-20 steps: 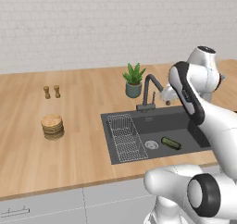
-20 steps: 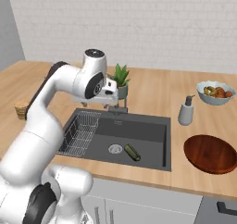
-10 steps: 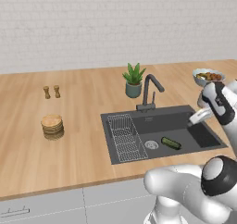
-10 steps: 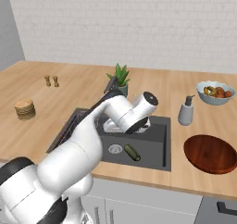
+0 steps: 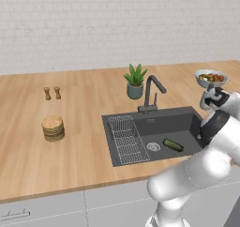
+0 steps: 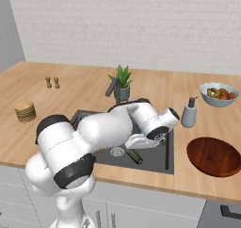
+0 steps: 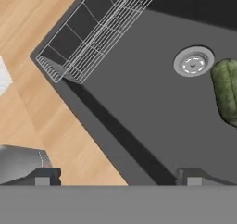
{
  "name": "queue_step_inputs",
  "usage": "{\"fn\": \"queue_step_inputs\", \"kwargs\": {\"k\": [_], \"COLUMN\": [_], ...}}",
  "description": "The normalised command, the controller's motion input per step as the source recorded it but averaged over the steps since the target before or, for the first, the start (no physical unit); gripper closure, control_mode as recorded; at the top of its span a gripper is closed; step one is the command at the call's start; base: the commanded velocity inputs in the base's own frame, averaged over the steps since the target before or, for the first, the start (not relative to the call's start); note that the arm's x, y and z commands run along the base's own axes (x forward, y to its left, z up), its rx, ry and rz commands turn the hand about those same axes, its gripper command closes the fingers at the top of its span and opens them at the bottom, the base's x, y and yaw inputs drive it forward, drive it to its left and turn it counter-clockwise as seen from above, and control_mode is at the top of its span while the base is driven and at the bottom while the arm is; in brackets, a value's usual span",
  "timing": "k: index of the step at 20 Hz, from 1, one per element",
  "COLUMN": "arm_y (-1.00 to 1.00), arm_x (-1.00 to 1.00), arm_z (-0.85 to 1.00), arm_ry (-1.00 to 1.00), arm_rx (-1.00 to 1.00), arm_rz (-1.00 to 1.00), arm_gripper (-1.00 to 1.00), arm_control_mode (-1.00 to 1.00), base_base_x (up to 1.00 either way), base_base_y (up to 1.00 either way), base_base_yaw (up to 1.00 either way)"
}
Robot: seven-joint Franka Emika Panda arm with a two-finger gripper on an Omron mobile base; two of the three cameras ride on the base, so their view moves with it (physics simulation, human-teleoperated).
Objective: Pick the cucumber from the sink and place it in the bowl. Then pick the bowl and place it in the microwave. Then close the microwave door and press the start button.
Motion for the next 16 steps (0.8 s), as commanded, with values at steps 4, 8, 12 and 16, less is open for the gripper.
{"fn": "queue_step_inputs", "kwargs": {"k": [4,8,12,16], "arm_y": [0.02,0.01,0.00,0.00], "arm_x": [0.82,0.35,0.30,0.73], "arm_z": [-0.85,-0.86,-0.71,-0.22], "arm_ry": [0.10,0.00,-0.04,0.00], "arm_rx": [0.00,0.00,0.00,0.00], "arm_rz": [0.11,0.02,0.00,0.00], "arm_gripper": [-1.00,-1.00,-1.00,-1.00], "arm_control_mode": [-1.00,-1.00,-1.00,-1.00], "base_base_x": [0.00,0.00,0.00,0.00], "base_base_y": [0.00,0.00,0.00,0.00], "base_base_yaw": [0.00,0.00,0.00,0.00]}}
